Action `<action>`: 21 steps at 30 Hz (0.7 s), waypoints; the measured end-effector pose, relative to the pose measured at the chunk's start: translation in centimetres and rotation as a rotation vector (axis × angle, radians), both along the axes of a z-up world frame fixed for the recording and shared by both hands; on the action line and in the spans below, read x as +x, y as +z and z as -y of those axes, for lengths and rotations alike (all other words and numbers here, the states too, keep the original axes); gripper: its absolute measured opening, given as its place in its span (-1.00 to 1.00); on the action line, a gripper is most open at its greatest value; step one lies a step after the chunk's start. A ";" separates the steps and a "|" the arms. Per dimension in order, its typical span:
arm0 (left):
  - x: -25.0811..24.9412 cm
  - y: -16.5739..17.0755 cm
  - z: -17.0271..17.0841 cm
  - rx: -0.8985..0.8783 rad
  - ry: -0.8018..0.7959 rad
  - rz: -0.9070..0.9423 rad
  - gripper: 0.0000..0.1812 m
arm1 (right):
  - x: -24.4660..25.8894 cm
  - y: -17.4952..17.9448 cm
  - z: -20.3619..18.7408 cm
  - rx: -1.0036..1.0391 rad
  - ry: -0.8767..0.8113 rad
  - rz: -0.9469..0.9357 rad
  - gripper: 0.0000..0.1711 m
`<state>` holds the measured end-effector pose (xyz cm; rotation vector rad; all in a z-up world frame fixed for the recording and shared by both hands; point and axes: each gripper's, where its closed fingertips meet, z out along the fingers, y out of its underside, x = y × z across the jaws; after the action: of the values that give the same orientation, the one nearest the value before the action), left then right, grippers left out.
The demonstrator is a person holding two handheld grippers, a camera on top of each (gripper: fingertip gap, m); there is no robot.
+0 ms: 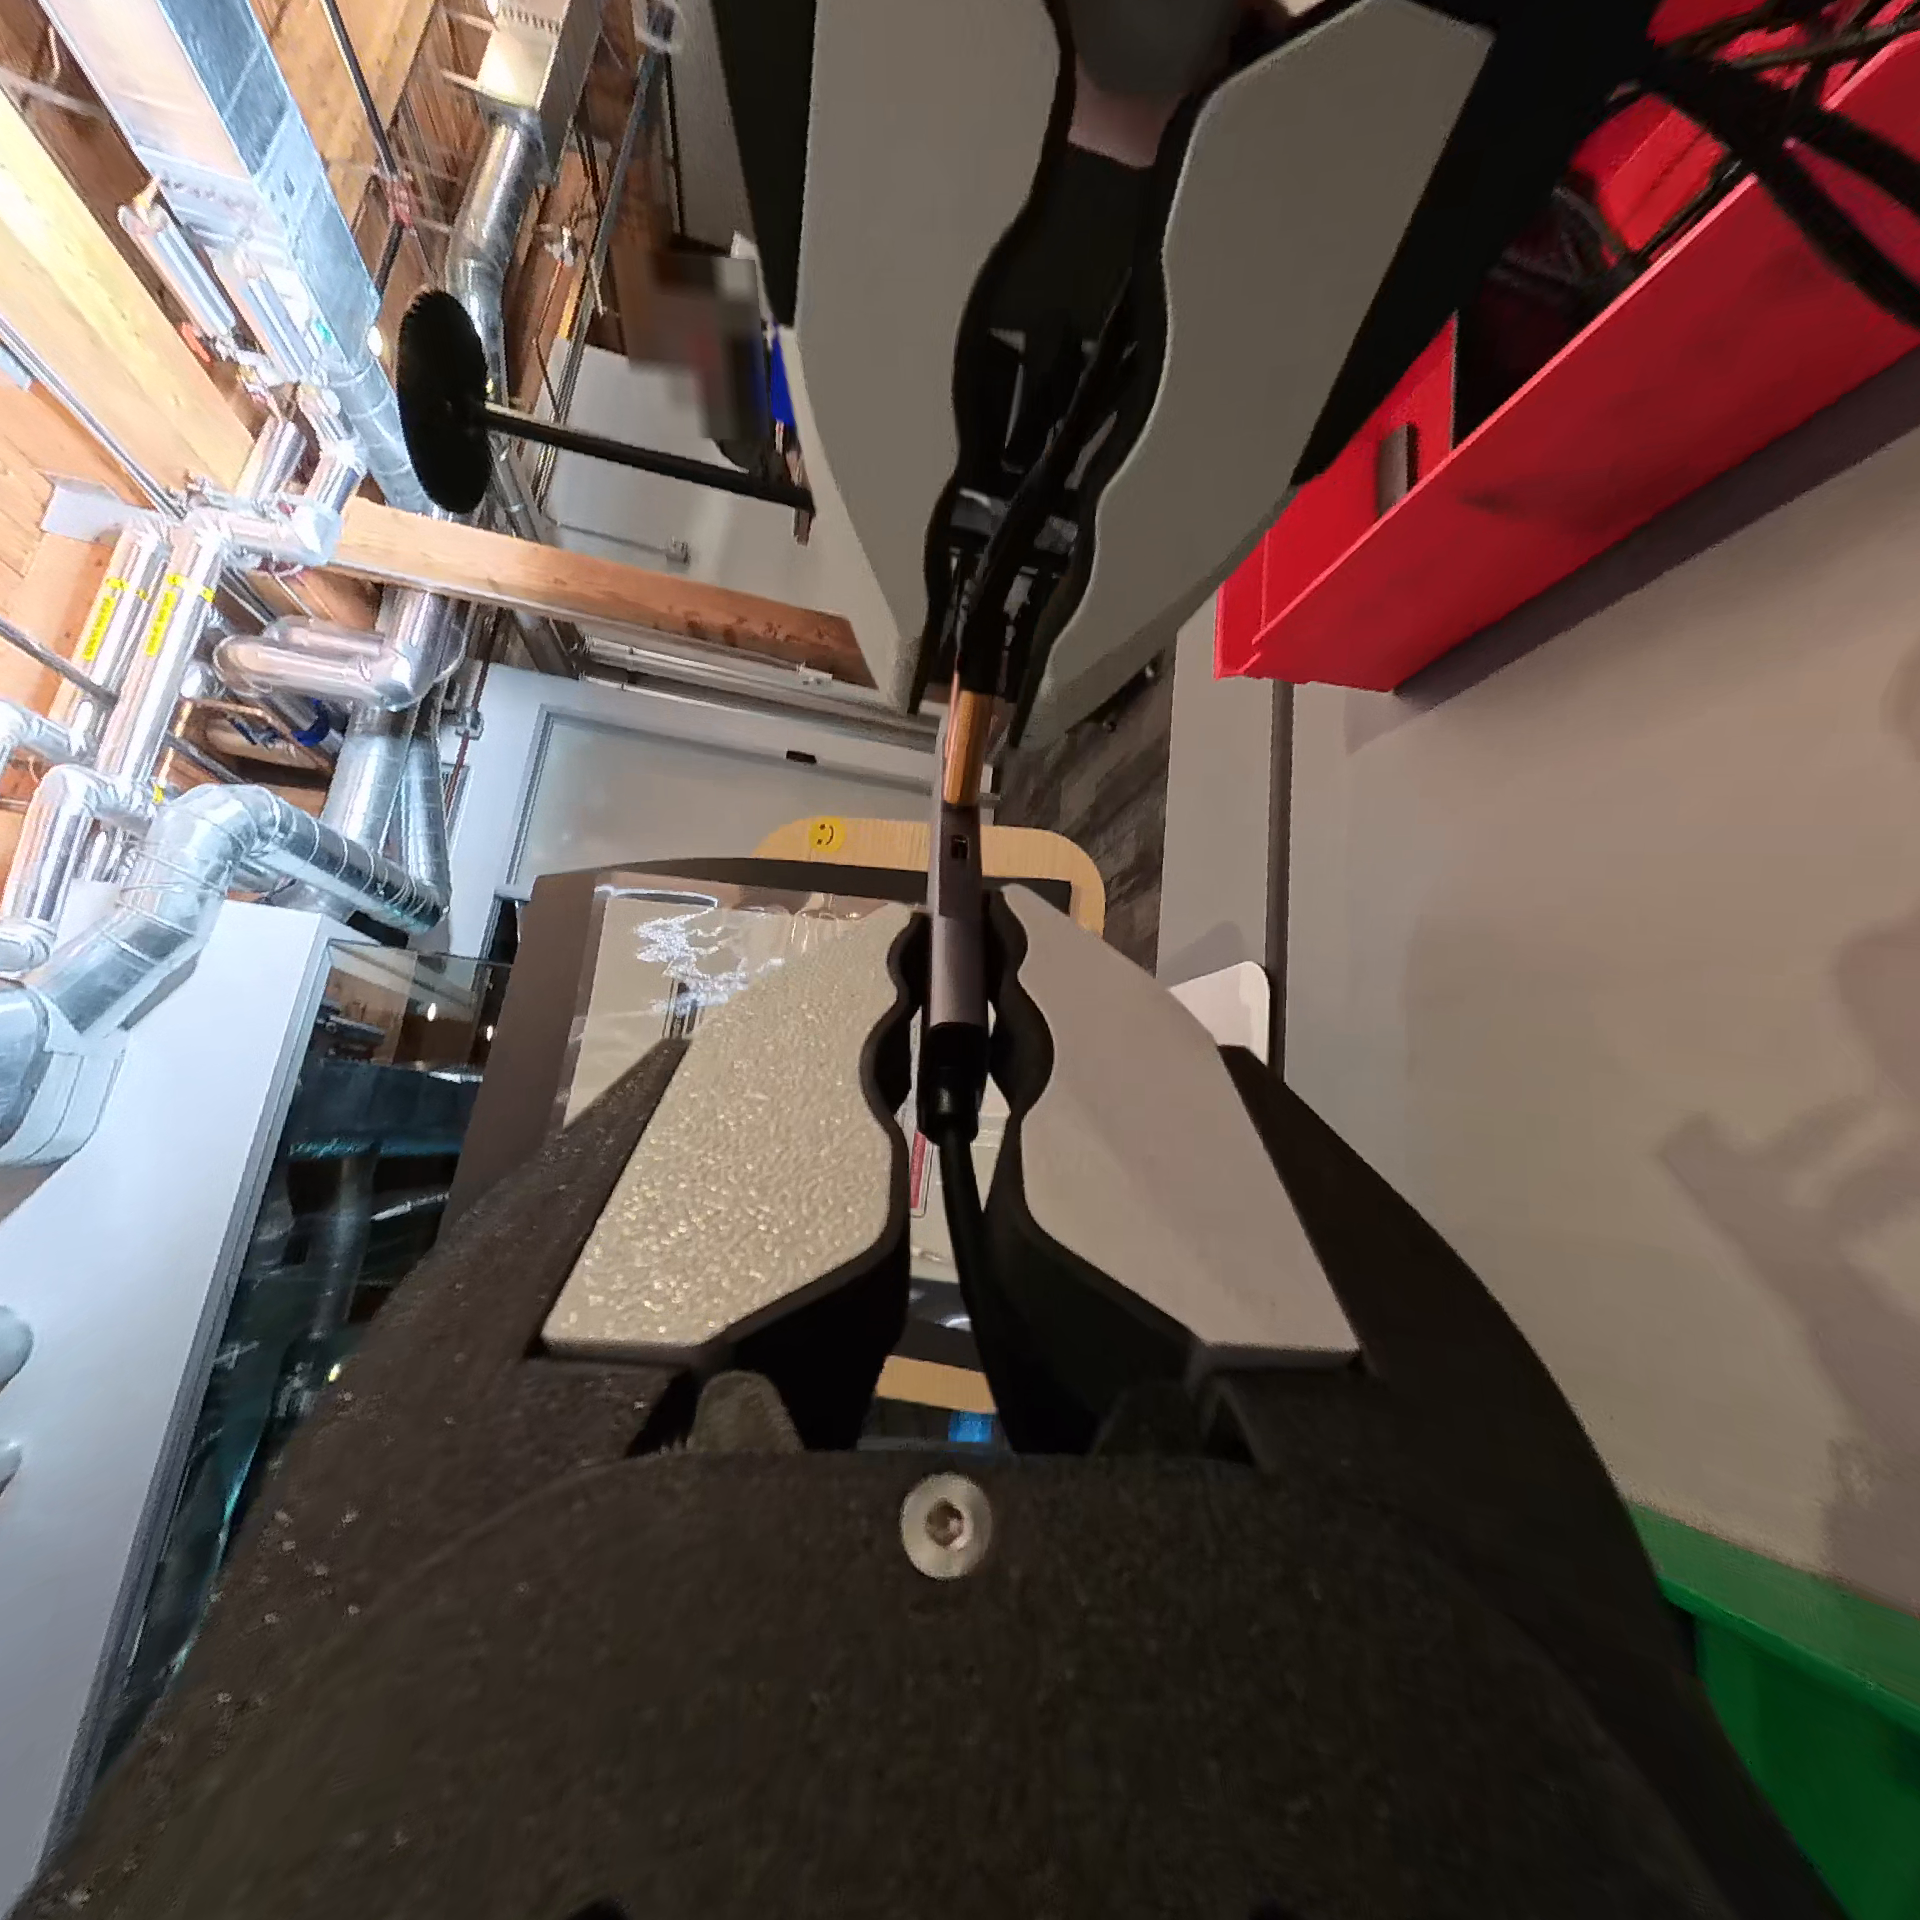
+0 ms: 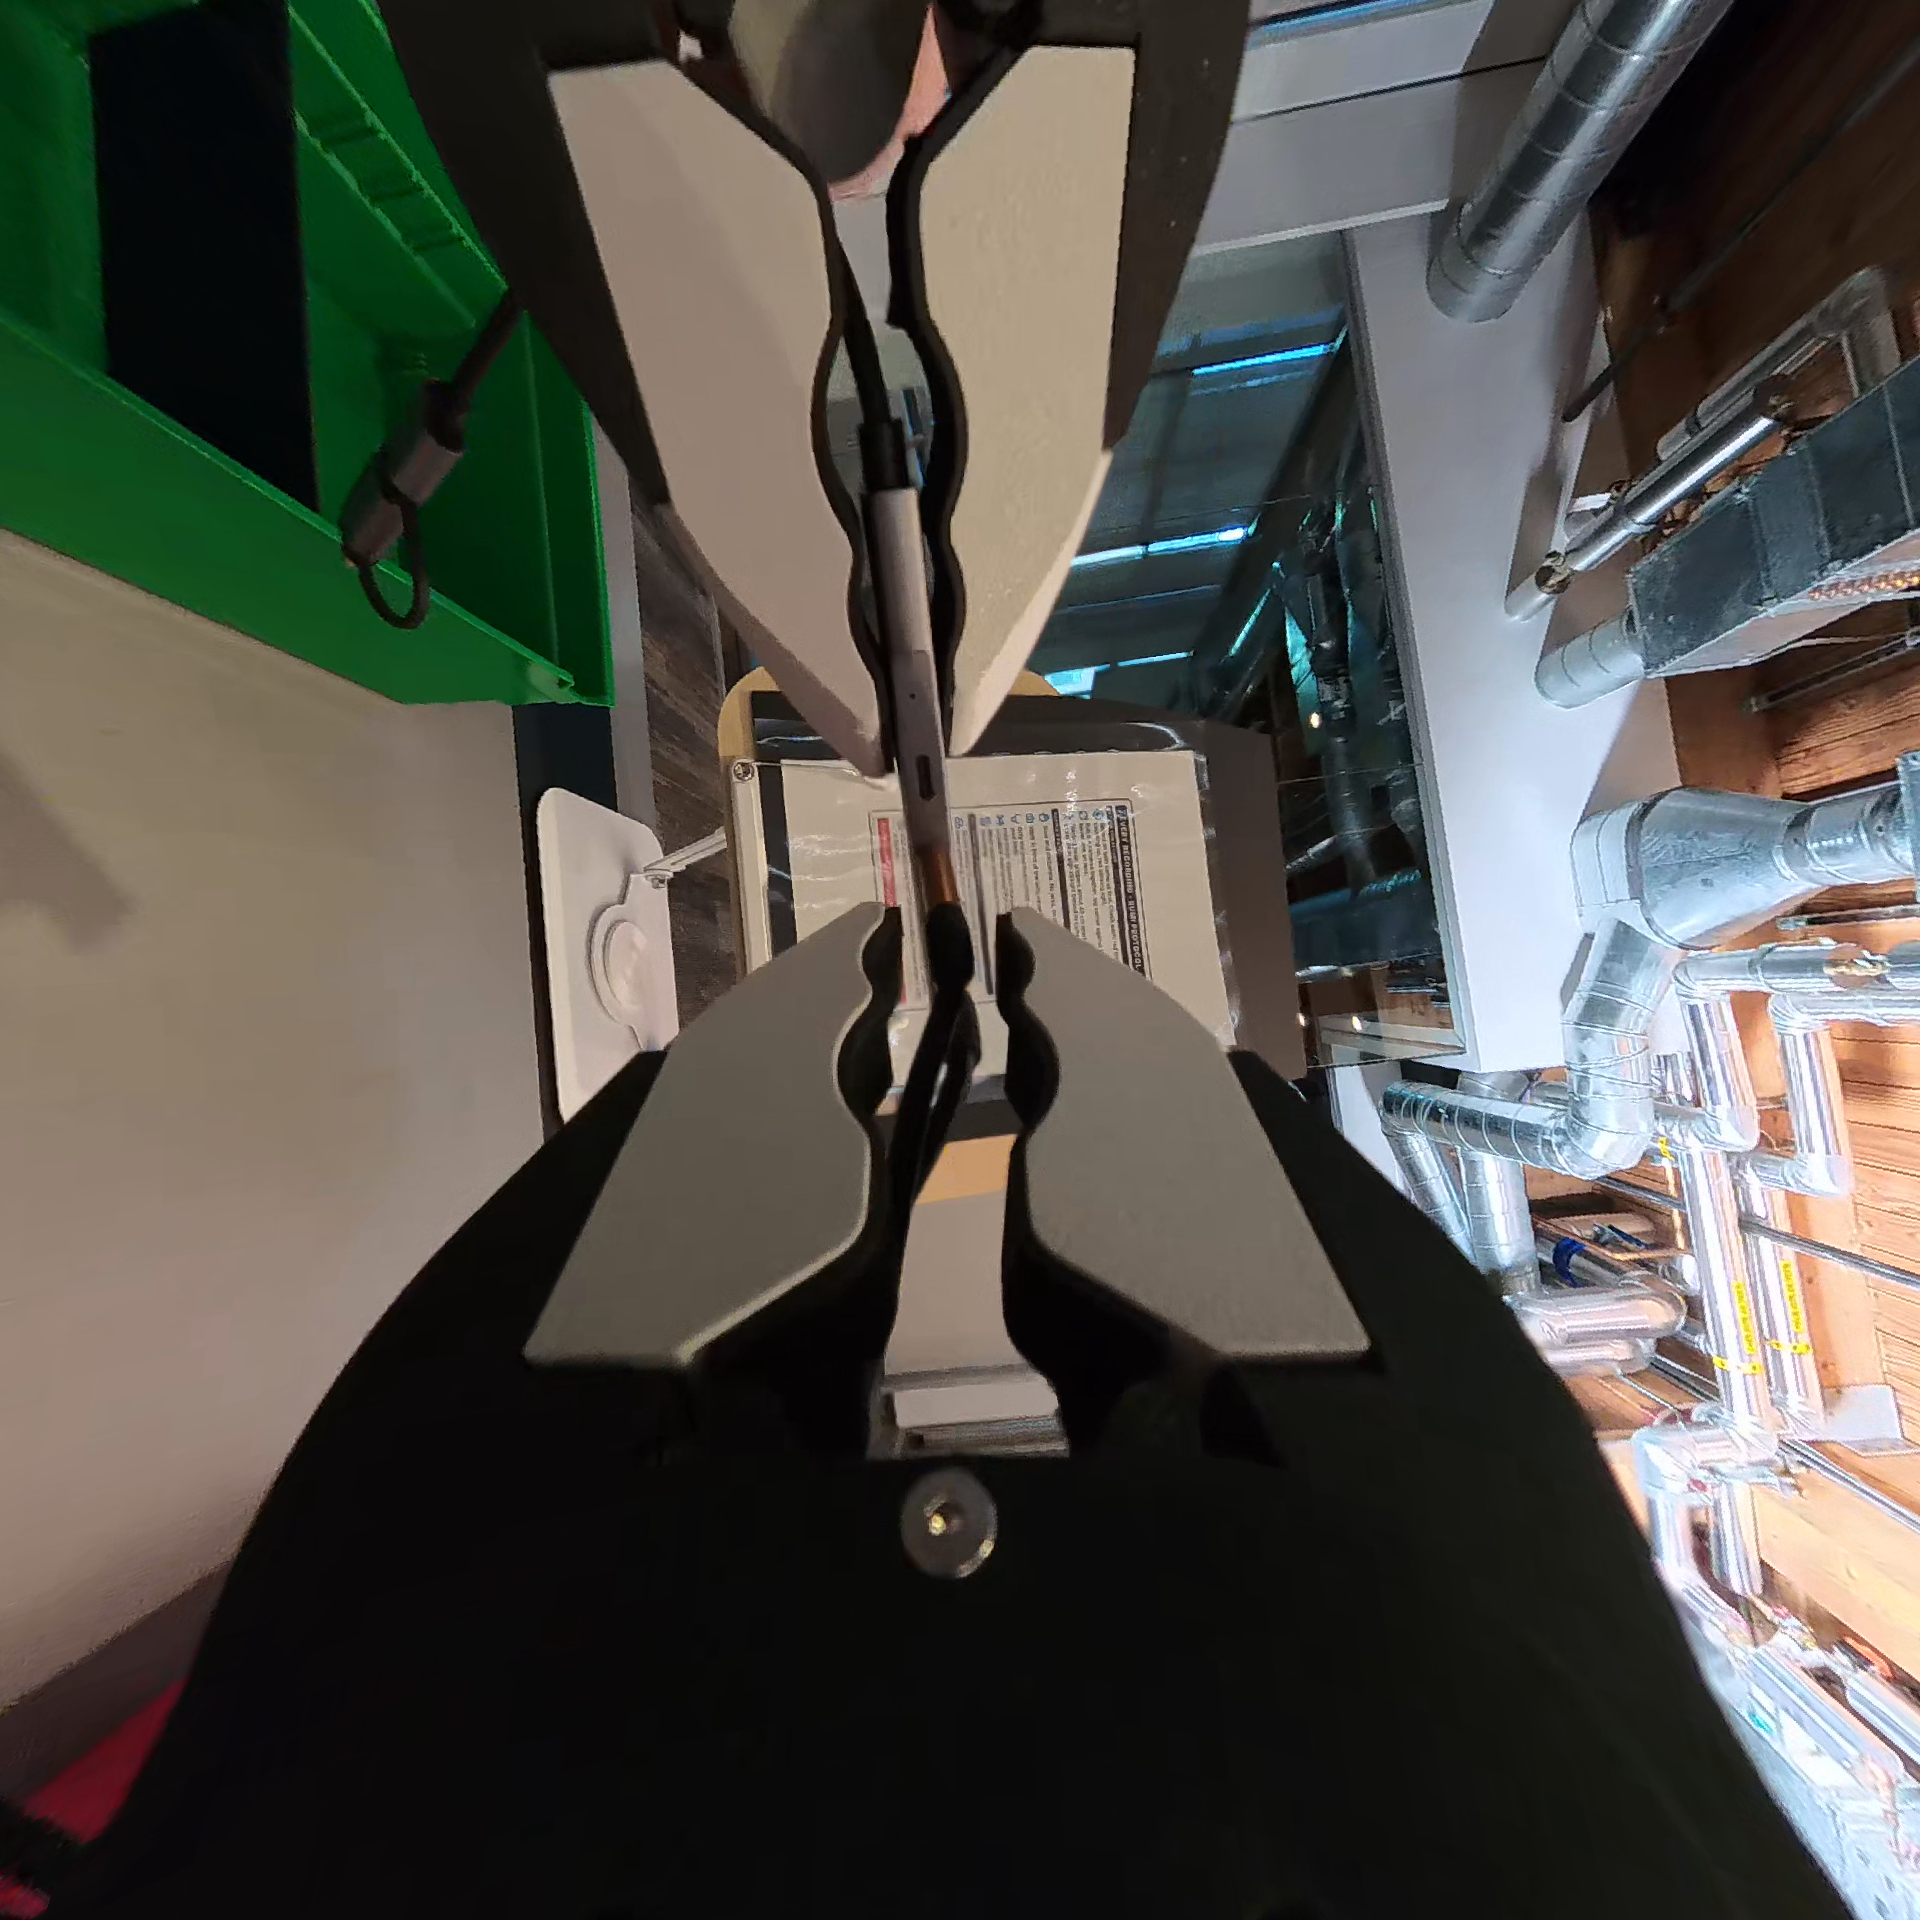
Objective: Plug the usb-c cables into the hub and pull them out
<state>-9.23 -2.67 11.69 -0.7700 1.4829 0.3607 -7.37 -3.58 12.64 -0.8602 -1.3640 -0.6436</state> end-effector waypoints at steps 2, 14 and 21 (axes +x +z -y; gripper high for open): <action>0.0 0.1 0.4 0.028 -0.037 -0.008 -0.90 | -0.3 -0.4 0.6 -0.020 0.038 0.022 -0.80; -0.1 0.0 1.9 0.035 -0.132 -0.025 -0.90 | -0.7 -0.6 1.5 -0.005 0.053 0.057 -0.88; 0.0 0.5 1.0 0.044 -0.080 0.011 -0.90 | -0.5 -0.1 0.4 0.080 0.016 0.055 -0.86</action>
<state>-9.20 -3.67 12.15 -0.6745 1.4865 0.3270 -7.84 -4.00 12.58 -0.7719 -1.3842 -0.7090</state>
